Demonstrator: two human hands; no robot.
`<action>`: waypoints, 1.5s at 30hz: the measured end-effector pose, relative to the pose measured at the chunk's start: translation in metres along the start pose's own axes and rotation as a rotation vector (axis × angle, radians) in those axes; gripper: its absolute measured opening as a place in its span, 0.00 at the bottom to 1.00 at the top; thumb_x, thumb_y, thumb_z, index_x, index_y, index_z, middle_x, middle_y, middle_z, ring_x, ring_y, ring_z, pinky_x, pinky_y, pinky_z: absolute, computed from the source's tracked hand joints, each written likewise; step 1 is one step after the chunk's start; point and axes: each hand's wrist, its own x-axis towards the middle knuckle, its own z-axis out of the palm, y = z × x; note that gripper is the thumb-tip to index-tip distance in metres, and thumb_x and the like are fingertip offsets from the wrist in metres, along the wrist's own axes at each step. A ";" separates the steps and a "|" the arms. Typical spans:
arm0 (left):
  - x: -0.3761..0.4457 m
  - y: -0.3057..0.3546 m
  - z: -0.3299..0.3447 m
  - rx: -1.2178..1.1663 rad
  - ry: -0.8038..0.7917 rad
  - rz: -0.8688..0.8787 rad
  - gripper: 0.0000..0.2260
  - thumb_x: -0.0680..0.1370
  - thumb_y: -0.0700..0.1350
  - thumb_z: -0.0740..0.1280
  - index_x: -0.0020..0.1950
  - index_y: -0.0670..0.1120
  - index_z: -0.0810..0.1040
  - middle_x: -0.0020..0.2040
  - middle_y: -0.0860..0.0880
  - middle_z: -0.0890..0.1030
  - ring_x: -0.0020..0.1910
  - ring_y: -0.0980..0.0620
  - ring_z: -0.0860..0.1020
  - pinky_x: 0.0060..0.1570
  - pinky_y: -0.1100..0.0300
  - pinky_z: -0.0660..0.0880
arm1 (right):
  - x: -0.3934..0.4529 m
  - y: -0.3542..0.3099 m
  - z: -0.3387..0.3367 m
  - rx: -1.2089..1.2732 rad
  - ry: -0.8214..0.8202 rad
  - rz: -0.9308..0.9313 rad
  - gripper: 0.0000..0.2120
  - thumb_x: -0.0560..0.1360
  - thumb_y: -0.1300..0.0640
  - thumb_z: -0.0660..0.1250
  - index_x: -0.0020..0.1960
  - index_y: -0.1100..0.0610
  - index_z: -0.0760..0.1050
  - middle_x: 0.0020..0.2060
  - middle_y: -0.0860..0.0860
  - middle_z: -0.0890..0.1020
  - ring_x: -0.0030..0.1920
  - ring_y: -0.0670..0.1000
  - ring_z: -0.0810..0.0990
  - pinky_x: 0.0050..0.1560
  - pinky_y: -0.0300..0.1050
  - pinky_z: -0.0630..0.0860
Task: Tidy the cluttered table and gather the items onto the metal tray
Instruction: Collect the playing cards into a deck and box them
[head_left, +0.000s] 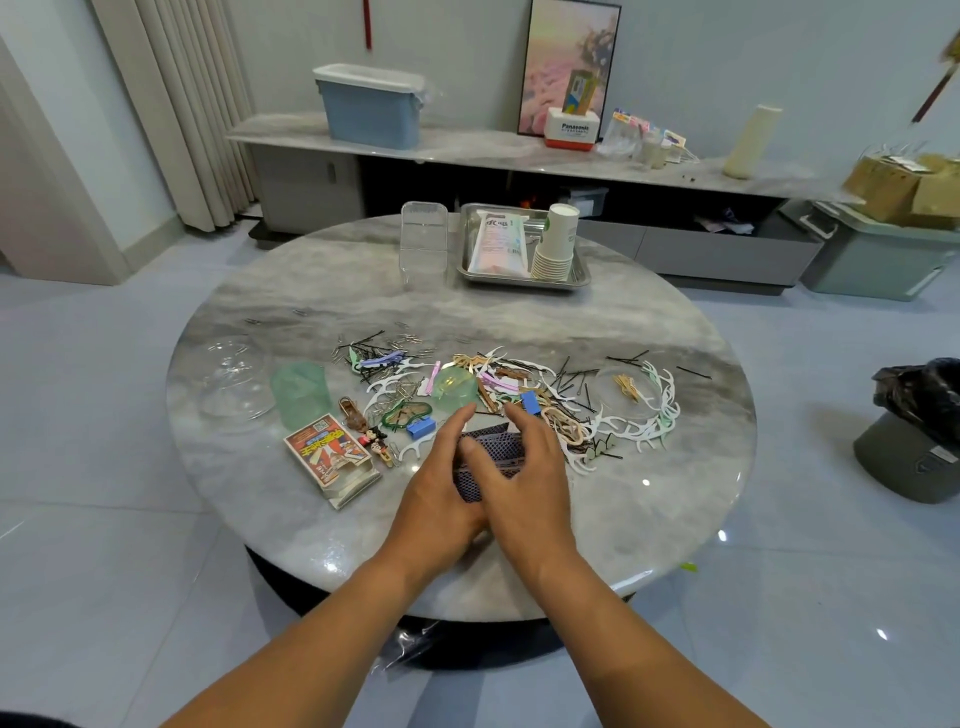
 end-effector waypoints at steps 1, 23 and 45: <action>0.000 0.002 0.000 0.012 0.007 0.005 0.43 0.62 0.53 0.74 0.72 0.74 0.61 0.58 0.68 0.80 0.53 0.64 0.81 0.46 0.68 0.78 | 0.001 0.001 -0.001 0.017 0.028 0.013 0.25 0.76 0.45 0.72 0.70 0.49 0.74 0.67 0.44 0.72 0.69 0.43 0.70 0.70 0.45 0.70; 0.000 -0.001 0.001 0.093 -0.037 -0.011 0.44 0.63 0.56 0.75 0.75 0.73 0.60 0.64 0.67 0.78 0.59 0.66 0.79 0.58 0.59 0.79 | 0.007 -0.004 -0.006 0.086 -0.051 0.157 0.29 0.63 0.37 0.78 0.54 0.45 0.67 0.54 0.44 0.71 0.54 0.41 0.74 0.53 0.37 0.74; -0.001 -0.002 0.001 0.211 0.036 0.095 0.36 0.69 0.55 0.79 0.72 0.69 0.66 0.63 0.70 0.72 0.63 0.71 0.71 0.58 0.76 0.68 | 0.031 -0.002 -0.015 0.414 0.193 0.528 0.13 0.81 0.62 0.58 0.55 0.48 0.78 0.50 0.50 0.84 0.52 0.53 0.84 0.57 0.58 0.81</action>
